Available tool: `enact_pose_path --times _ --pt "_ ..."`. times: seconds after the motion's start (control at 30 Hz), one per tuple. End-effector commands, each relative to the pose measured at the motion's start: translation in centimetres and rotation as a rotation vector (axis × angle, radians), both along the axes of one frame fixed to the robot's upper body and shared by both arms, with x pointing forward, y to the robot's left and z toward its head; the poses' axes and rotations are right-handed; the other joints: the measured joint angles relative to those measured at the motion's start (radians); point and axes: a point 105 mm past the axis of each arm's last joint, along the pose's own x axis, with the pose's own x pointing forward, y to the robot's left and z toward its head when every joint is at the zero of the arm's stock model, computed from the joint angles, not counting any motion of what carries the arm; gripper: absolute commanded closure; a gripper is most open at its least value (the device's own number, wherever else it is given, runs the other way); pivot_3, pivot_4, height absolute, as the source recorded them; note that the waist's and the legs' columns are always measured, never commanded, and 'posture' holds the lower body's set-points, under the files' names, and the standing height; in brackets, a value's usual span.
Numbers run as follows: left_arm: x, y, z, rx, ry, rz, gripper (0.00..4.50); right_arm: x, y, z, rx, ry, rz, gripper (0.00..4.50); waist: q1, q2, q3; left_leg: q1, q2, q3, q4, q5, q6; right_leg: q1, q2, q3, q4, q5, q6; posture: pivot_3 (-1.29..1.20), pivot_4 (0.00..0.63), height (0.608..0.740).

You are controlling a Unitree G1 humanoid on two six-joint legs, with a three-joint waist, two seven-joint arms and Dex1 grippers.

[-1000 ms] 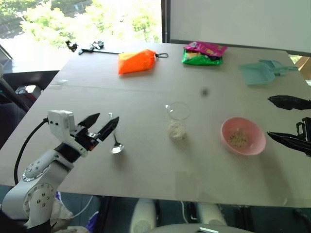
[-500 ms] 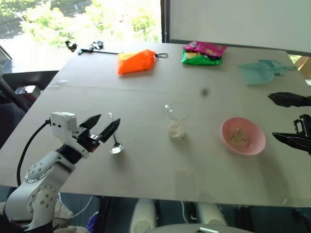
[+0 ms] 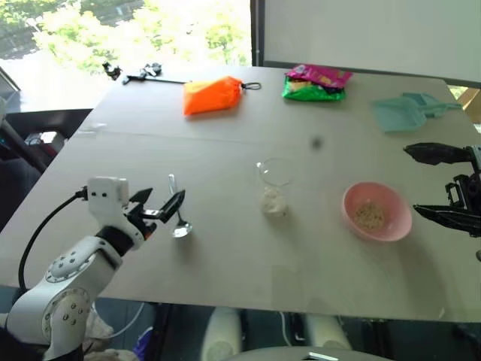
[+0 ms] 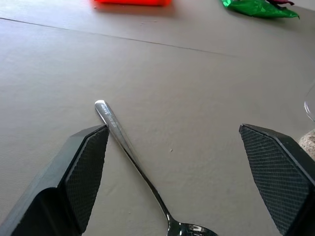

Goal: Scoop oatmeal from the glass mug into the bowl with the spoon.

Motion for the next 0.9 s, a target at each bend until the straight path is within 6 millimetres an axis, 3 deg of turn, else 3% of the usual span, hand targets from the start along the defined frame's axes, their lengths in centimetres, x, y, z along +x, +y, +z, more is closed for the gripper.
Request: enact_pose_path --times 0.03,0.27,0.57,0.9 --pt "-0.2 -1.1 1.2 0.001 -0.030 -0.037 0.08 -0.4 -1.4 0.6 -0.024 -0.019 -0.062 0.00 0.001 0.000 0.000 0.000 0.000 0.000 0.000 0.000 0.000 0.000 0.000 0.000 0.000 0.000 0.000 0.00 0.150 0.740" --pt "0.2 -1.5 1.1 0.025 0.009 -0.060 0.08 -0.7 -2.0 0.5 -0.051 -0.017 -0.096 0.00 0.001 0.000 0.000 0.000 0.000 0.000 0.000 0.000 0.000 0.000 0.000 0.000 0.000 0.000 0.000 0.00 0.150 0.740" --pt "0.8 -0.5 -0.9 0.051 0.181 0.136 0.08 -0.6 -1.1 0.6 -0.041 -0.016 -0.067 0.00 0.000 0.000 0.000 0.000 -0.001 -0.001 0.000 0.000 0.000 0.000 0.000 0.000 0.000 0.000 0.000 0.00 0.150 0.740" --pt "2.5 -2.2 -3.0 -0.036 0.414 0.336 0.08 -0.3 -0.6 0.4 -0.047 -0.008 -0.056 0.00 0.007 -0.001 0.001 0.000 -0.003 -0.005 0.002 0.000 0.000 0.005 0.000 -0.003 0.000 0.002 0.004 0.00 0.150 0.740"
